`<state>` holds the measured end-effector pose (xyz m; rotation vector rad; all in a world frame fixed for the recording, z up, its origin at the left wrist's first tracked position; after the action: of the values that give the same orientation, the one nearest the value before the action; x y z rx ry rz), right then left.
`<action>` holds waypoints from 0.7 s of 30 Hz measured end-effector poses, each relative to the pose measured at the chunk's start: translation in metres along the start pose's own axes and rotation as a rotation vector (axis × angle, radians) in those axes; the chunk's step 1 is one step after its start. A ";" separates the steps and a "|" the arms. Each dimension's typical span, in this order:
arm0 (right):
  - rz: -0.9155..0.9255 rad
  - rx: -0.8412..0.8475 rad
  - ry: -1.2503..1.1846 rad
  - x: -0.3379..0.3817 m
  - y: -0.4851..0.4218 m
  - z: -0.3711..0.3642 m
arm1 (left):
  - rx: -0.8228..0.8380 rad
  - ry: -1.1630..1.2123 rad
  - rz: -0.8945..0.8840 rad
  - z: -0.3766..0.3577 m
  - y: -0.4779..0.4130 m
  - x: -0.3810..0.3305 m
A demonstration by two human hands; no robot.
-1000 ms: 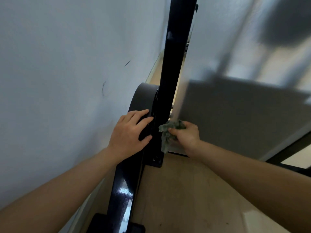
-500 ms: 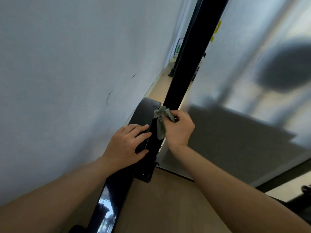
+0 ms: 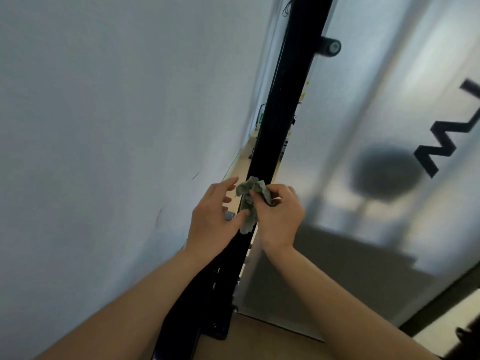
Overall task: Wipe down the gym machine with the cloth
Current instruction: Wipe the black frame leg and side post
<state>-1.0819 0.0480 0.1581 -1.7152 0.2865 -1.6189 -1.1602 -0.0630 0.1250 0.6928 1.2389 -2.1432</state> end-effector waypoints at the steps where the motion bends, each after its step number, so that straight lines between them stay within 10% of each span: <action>1: 0.032 0.007 0.005 0.008 -0.009 0.002 | 0.021 -0.008 -0.054 0.000 -0.009 -0.008; 10: 0.184 0.150 -0.005 0.054 -0.073 0.019 | -0.174 0.039 -0.271 0.026 -0.074 -0.041; 21: 0.574 -0.075 0.140 0.098 -0.120 0.037 | -0.197 0.226 0.085 0.066 -0.140 -0.077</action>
<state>-1.0687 0.0837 0.3128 -1.3975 0.8337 -1.3054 -1.2126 -0.0470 0.2889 0.9021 1.4869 -1.8825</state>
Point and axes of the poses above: each hand's wrist, its own y-axis away from the middle knuckle, its own z-axis out of the back of the hand, x = y × z, the point moved 2 cm from there along -y, towards the middle knuckle, and after that the axes turned 9 degrees about -y, right-handed, at the moved point
